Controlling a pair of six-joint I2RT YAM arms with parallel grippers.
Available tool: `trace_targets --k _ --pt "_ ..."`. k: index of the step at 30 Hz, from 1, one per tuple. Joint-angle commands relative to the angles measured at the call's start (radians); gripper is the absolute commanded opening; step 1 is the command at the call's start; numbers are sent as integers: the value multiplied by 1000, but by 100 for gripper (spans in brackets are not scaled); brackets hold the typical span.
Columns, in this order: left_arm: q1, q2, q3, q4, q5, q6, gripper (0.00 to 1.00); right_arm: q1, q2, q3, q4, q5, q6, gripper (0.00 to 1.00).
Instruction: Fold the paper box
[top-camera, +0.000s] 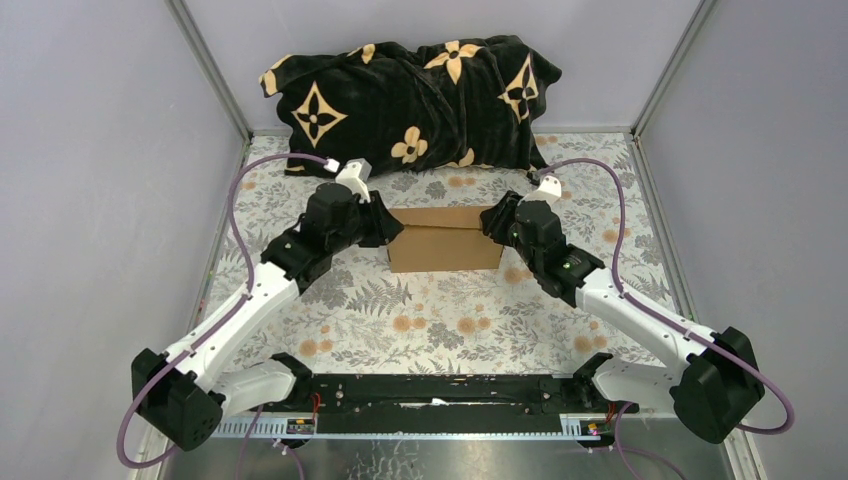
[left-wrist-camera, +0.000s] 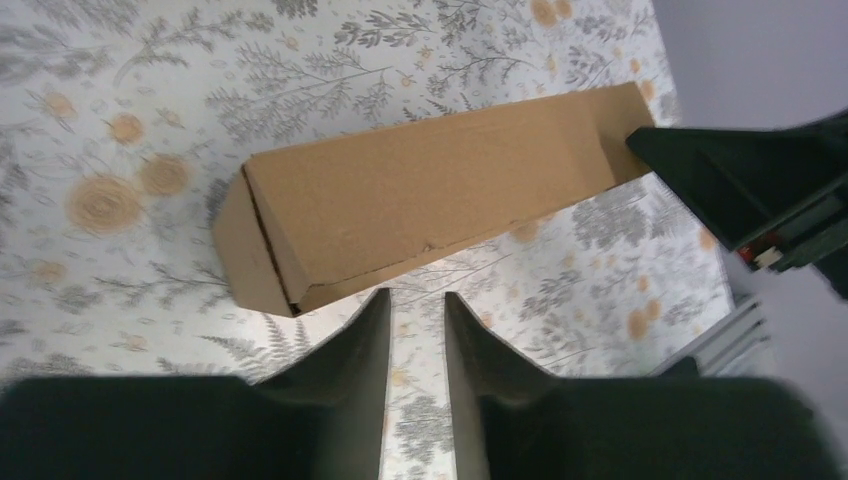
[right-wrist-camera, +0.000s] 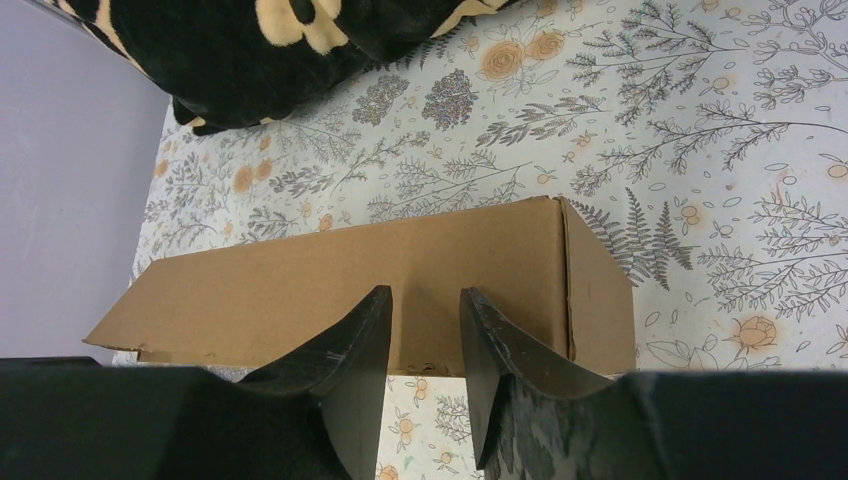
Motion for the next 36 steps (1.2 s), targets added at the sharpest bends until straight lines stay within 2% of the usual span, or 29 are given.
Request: trace_targets --k 1,3,6,12,22,27,36 --pt "-4 23 -13 133 24 -18 23 5 49 -73 -213 -63 7 40" --pt "-4 36 -2 142 23 -13 13 4 49 -72 -212 -64 7 40" --pt "-4 47 29 137 28 -6 7 4 50 -68 -211 -67 4 40" --pt "-4 35 84 135 43 -12 7 5 50 -64 -215 -68 -5 40" --pt "-2 171 106 166 -2 5 9 5 50 -64 -216 -70 -7 40" --pt "-2 199 26 199 -25 0 9 5 47 -69 -217 -69 -8 40" --pt "-2 127 -326 315 -87 -156 7 5 36 -97 -212 -70 -9 40"
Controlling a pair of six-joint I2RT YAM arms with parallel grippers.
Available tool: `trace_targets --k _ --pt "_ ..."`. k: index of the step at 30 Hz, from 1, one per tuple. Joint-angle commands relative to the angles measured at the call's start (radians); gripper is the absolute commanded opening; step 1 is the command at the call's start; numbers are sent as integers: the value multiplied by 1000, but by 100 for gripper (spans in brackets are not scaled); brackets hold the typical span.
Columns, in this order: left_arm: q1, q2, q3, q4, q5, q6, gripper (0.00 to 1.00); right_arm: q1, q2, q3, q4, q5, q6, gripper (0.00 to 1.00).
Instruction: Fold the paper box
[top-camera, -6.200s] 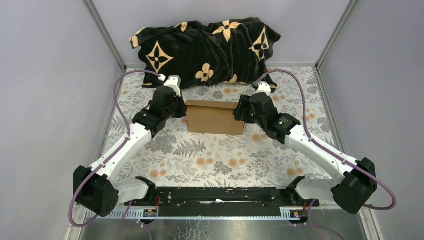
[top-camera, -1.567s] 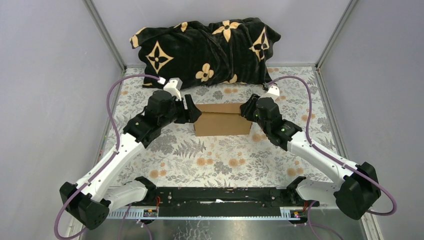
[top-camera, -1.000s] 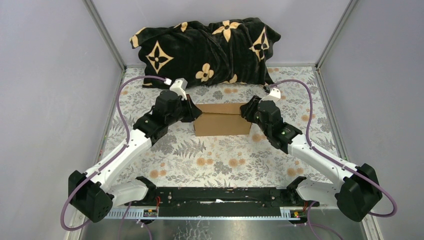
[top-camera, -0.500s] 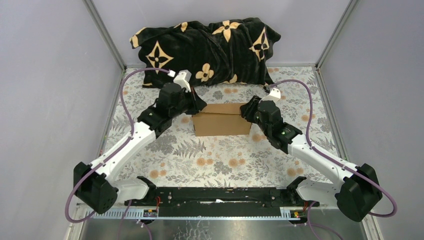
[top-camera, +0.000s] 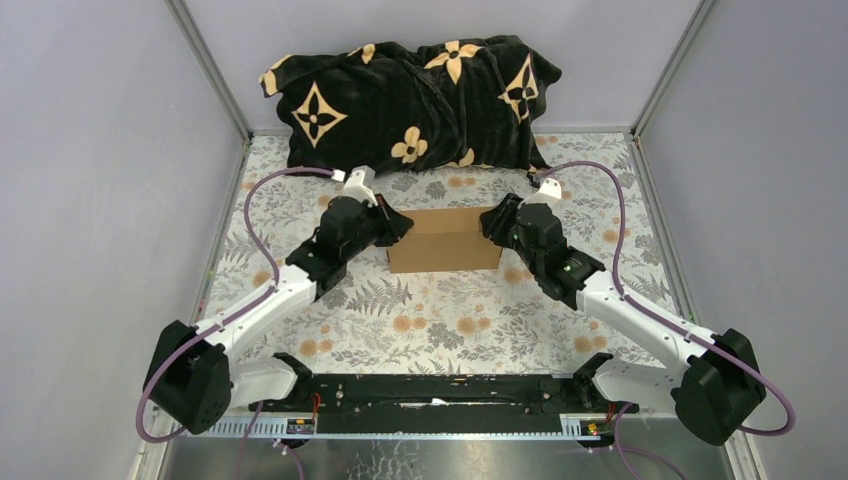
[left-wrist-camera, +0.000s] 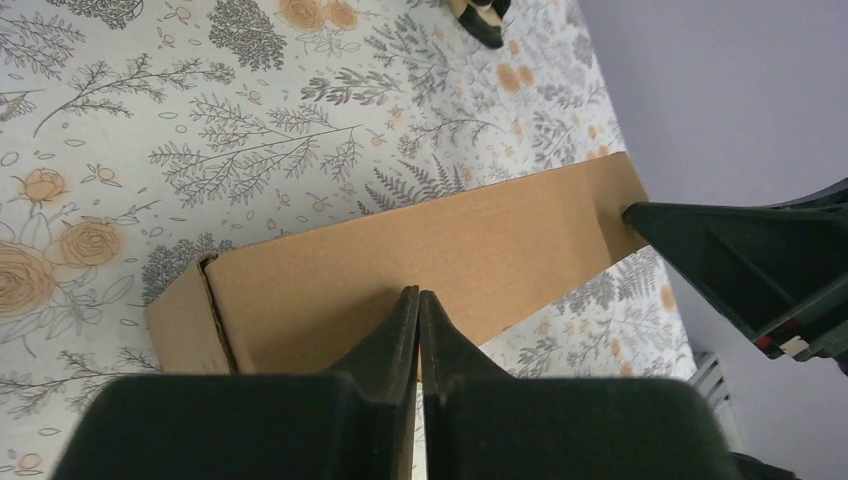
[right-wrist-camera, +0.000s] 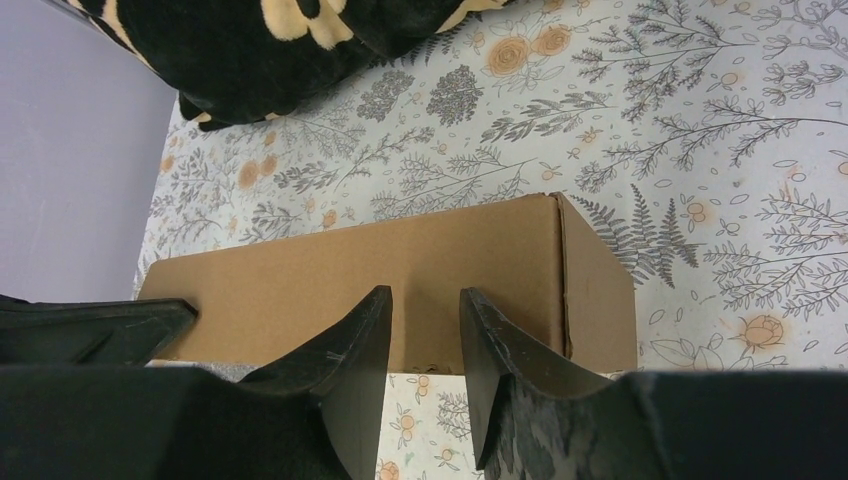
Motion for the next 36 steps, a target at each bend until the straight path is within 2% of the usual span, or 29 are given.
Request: trace_targets --k 1,8,15,23,28,36 --pt "-1 -7 -175 -73 -79 -78 7 5 42 -76 -233 -61 -9 40" --pt "1 -83 -154 -164 -187 -55 8 5 37 -78 -236 -60 -6 40" --pt "15 -53 -15 -233 -170 -1 11 5 -27 -13 -248 -57 -57 45" --pt "17 -13 -21 -202 -147 -4 11 5 -63 161 -370 14 -178 43" --pt "18 -12 -15 -203 -141 -1 11 5 -49 206 -413 42 -214 38" --pt "18 -11 -15 -199 -131 -2 11 5 0 196 -419 20 -211 25"
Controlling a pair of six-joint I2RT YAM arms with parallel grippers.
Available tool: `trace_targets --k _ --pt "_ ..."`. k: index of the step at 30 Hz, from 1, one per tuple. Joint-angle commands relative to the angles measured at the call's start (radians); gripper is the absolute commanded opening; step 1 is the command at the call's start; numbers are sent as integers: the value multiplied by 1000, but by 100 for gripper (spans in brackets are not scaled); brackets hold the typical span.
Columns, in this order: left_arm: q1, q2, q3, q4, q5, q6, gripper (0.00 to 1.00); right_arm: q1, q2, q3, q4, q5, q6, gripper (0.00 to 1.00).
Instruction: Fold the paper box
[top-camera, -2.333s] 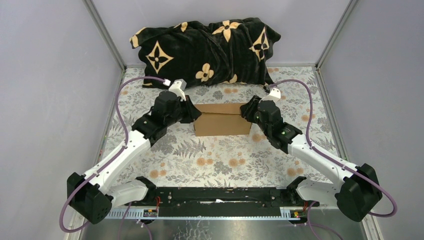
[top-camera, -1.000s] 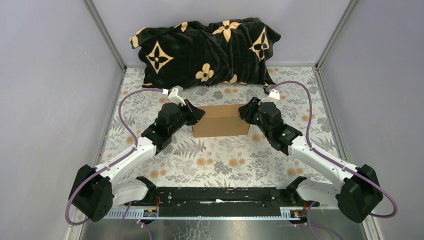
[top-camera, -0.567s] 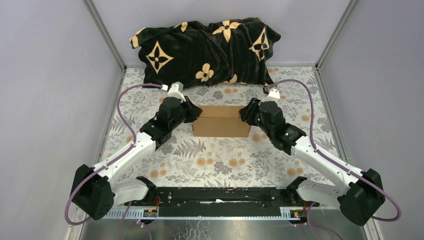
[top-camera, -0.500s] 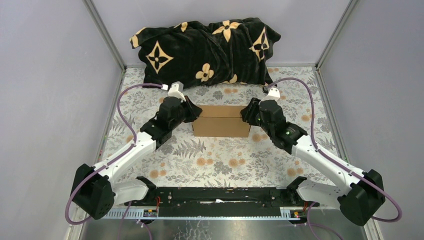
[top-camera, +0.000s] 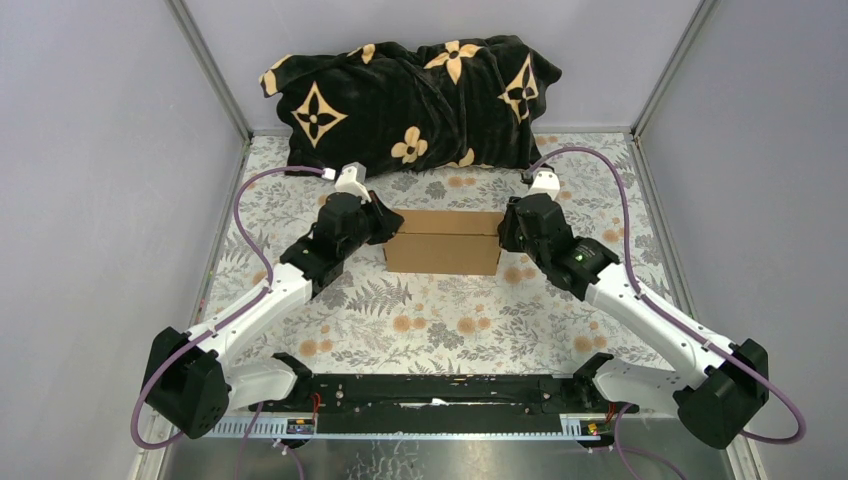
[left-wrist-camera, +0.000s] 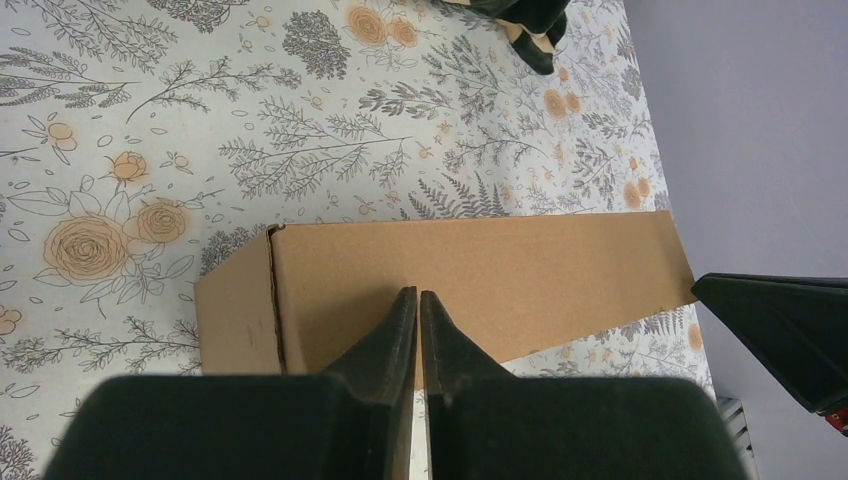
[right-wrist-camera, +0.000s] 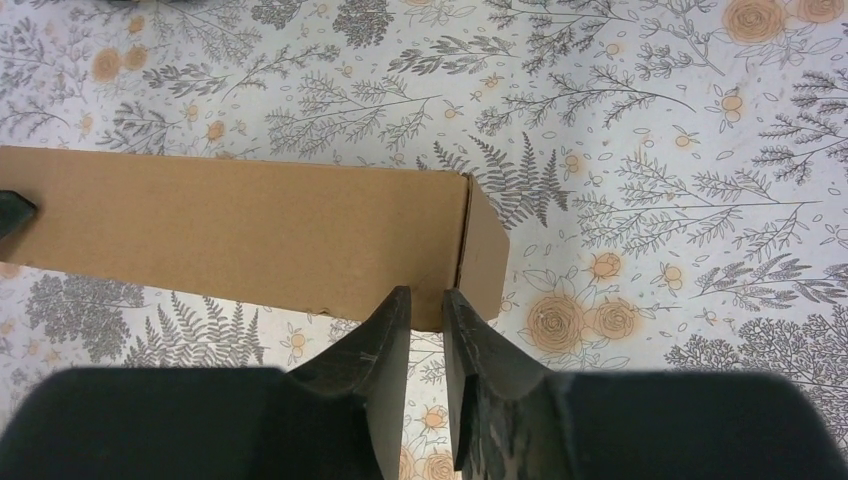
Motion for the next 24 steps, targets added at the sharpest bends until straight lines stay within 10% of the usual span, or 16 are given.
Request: trace_targets --k 1,14,19,24 --pt "11 33 -23 -132 -21 39 11 1 47 20 -36 9 -14 23" --pt "11 30 -27 -126 -8 43 12 2 169 -17 -155 11 14 12" --pt "48 30 80 -224 -9 93 38 2 177 28 -179 20 -2 13" --pt "94 35 183 -313 -15 141 43 1 179 28 -168 3 1 13"
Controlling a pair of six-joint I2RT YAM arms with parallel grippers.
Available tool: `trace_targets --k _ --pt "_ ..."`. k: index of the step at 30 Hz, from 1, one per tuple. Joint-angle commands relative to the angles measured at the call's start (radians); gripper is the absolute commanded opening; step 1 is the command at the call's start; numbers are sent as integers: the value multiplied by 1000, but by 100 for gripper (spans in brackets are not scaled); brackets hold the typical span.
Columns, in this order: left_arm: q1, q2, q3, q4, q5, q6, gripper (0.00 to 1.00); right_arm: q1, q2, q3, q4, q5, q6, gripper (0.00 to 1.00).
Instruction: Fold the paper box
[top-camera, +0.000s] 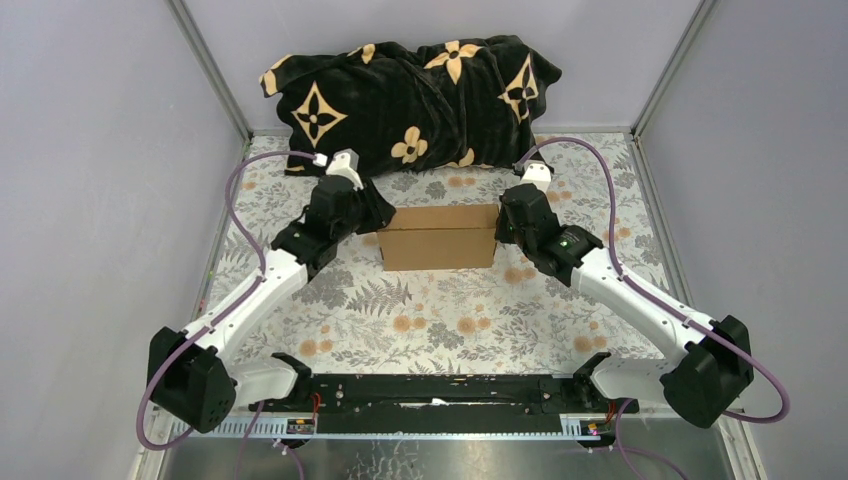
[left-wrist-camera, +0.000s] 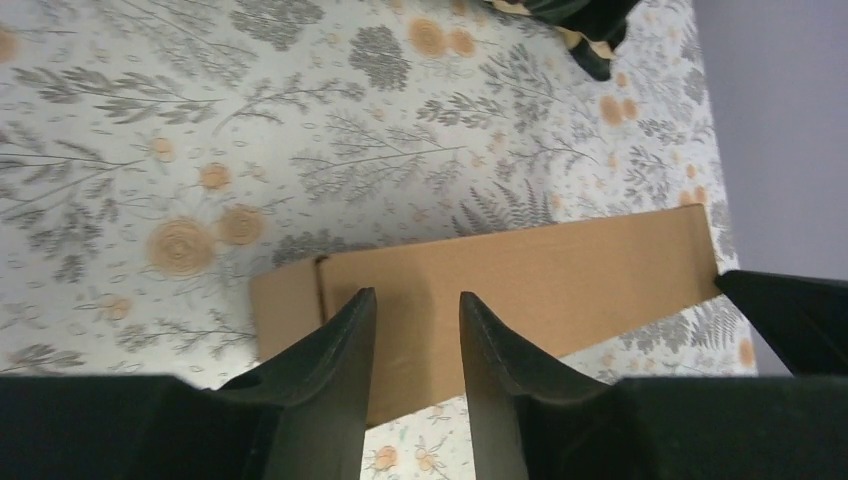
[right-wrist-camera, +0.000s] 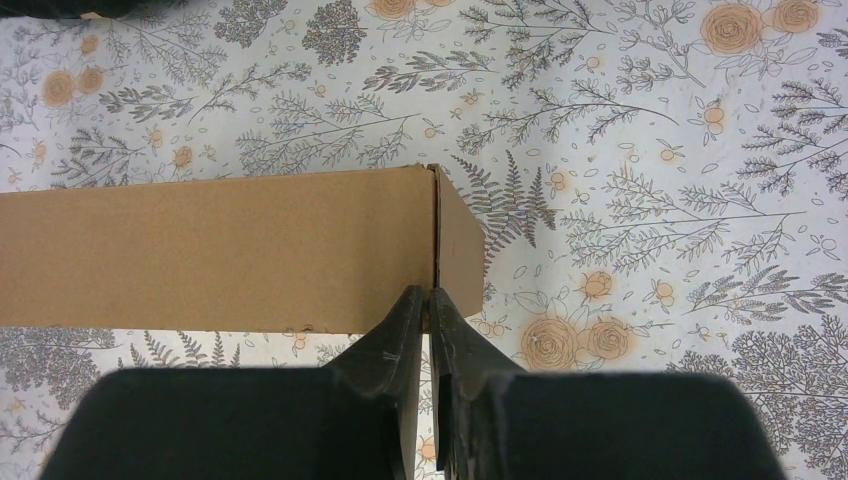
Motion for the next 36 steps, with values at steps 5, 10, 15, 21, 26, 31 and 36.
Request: trace_targets --k 5,10,15,21,26,31,36 --pt "44 -1 108 -212 -65 106 10 5 54 -46 -165 -65 -5 13" --pt "45 -12 104 -217 -50 106 0 4 57 -46 -159 -73 -9 13" --pt "46 -17 130 -231 -38 110 0 5 59 -54 -148 -82 -6 14" --pt "46 -30 166 -251 -25 112 0 5 58 -66 -136 -93 -1 14" --pt "45 -36 178 -272 -19 114 0 5 61 -75 -125 -101 3 14" --pt "45 -57 131 -282 -19 93 0 5 65 -87 -113 -107 7 14" --pt "45 -57 22 -265 -18 60 0 5 69 -101 -102 -120 9 14"
